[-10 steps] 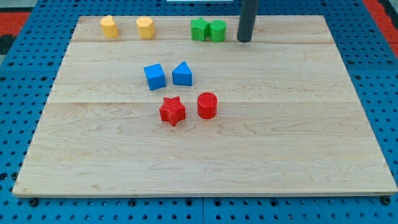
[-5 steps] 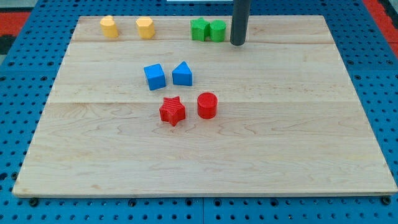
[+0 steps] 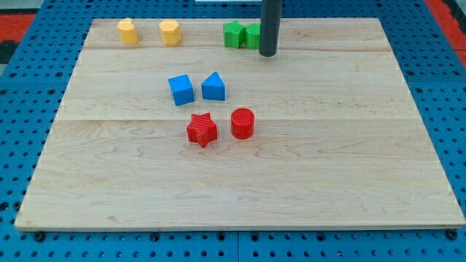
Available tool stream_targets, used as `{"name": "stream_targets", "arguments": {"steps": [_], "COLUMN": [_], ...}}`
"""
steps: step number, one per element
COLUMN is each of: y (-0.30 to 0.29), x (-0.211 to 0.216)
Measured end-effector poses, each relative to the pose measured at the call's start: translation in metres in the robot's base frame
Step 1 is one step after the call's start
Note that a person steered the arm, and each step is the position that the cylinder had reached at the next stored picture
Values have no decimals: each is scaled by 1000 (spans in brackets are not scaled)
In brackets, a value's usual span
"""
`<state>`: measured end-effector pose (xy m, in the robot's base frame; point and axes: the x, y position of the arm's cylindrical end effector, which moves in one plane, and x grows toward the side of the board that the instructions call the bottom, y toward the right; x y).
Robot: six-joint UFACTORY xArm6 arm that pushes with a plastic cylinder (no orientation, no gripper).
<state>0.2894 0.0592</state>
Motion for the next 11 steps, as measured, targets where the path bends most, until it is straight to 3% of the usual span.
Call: {"name": "stream_targets", "arguments": {"steps": [5,7,9,11], "y": [-21,-129,-113,-183], "x": [1,-30,-39,-67]}}
